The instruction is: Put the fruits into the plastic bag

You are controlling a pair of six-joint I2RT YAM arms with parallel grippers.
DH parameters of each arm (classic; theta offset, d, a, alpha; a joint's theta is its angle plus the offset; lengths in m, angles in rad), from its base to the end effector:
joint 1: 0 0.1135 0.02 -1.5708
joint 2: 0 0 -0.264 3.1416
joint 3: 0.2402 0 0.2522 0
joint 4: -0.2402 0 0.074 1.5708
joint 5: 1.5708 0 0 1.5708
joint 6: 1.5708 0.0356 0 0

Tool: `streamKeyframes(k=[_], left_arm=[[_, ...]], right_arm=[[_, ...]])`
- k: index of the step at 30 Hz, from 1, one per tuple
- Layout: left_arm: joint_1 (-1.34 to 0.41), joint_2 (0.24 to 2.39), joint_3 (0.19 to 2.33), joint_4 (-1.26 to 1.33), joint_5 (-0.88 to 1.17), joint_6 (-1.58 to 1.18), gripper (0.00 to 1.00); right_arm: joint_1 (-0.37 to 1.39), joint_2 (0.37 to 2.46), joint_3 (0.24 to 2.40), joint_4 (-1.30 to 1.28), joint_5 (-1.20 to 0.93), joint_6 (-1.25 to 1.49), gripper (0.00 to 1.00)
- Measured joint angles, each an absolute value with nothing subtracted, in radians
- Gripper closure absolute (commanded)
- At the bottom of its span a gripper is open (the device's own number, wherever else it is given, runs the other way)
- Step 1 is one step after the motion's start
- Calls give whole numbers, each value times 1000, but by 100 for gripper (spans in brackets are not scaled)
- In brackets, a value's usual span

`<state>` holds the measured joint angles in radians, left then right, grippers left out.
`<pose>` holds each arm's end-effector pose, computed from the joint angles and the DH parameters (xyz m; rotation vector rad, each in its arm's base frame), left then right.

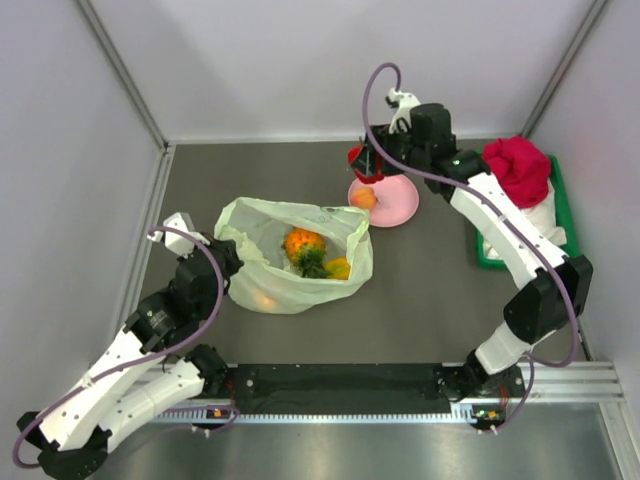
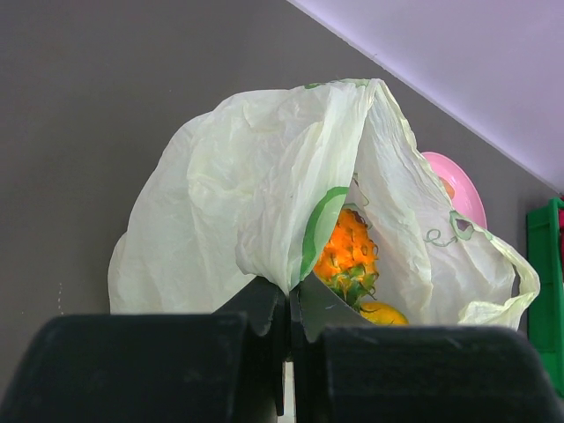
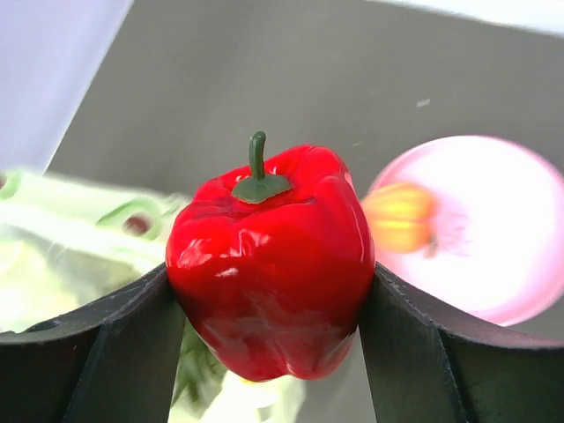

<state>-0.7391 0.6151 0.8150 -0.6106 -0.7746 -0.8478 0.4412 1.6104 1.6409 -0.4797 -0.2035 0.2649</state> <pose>0.1082 -0.0649 0.3336 -0.5812 1.7805 -0.3274 0.3329 0.1652 0.3975 -0.3141 2.0478 0.6470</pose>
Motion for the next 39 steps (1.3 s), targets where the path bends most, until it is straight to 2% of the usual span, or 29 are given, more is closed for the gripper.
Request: streamKeyframes(k=[12, 26, 39], left_arm=[[-739, 615, 815, -610, -767, -862, 100], [-739, 608, 815, -611, -758, -892, 100], [-739, 598, 815, -612, -757, -892, 100]], right_arm=[[677, 1573, 1523, -479, -231, 283, 58], [777, 1554, 1455, -471, -279, 310, 59], [884, 1768, 1604, -559, -288, 281, 60]])
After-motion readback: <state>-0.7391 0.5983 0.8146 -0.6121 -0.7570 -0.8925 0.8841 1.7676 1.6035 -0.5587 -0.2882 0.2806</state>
